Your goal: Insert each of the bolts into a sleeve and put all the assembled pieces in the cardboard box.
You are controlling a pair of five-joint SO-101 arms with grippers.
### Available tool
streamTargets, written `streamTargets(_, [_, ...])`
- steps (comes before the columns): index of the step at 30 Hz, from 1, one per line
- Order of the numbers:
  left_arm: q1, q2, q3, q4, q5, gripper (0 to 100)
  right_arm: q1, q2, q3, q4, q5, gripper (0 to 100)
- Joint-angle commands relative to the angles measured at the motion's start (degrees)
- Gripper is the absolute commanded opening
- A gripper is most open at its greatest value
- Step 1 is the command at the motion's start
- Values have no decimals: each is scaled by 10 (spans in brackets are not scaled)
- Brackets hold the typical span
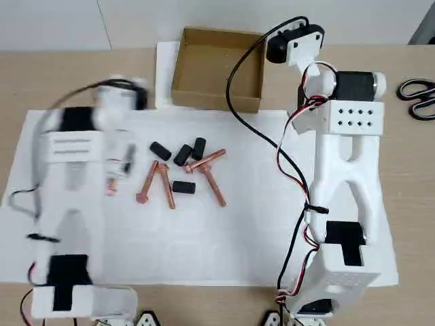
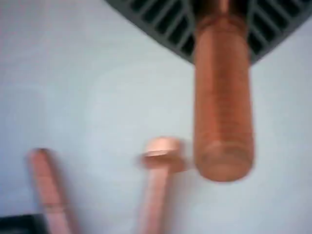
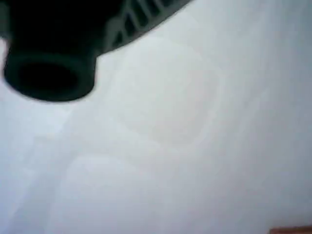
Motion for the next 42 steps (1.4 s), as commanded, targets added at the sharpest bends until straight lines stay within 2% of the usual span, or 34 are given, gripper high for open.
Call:
streamTargets(1, [-62, -25, -3, -34, -33, 6, 2, -9, -25, -8, 6, 12])
streamTargets(3, [-84, -18, -3, -76, -91, 6, 1, 3, -25, -14, 6, 12])
streamTargets(7, [-76, 35, -5, -125, -295, 6, 1, 29, -25, -15, 6, 12])
streamTargets(13, [-72, 156, -15, -156, -681, 6, 0, 47, -25, -15, 6, 12])
streamTargets(19, [-37, 211, -68, -115, -883, 6, 0, 49, -25, -15, 7, 12])
streamTargets(21, [-11, 226, -70, -113, -895, 6, 0, 49, -25, -15, 7, 12])
streamTargets(29, [6, 282, -70, -185, -755, 7, 0, 50, -25, -22, 7, 12])
streamTargets(32, [4, 286, -70, -189, -746, 8, 0, 50, -25, -34, 8, 12])
streamTargets(36, [3, 282, -75, -164, -747, 19, 0, 51, -25, -44, 8, 12])
streamTargets(42, [4, 283, -159, -69, -744, 178, 0, 58, -25, -44, 16, 12])
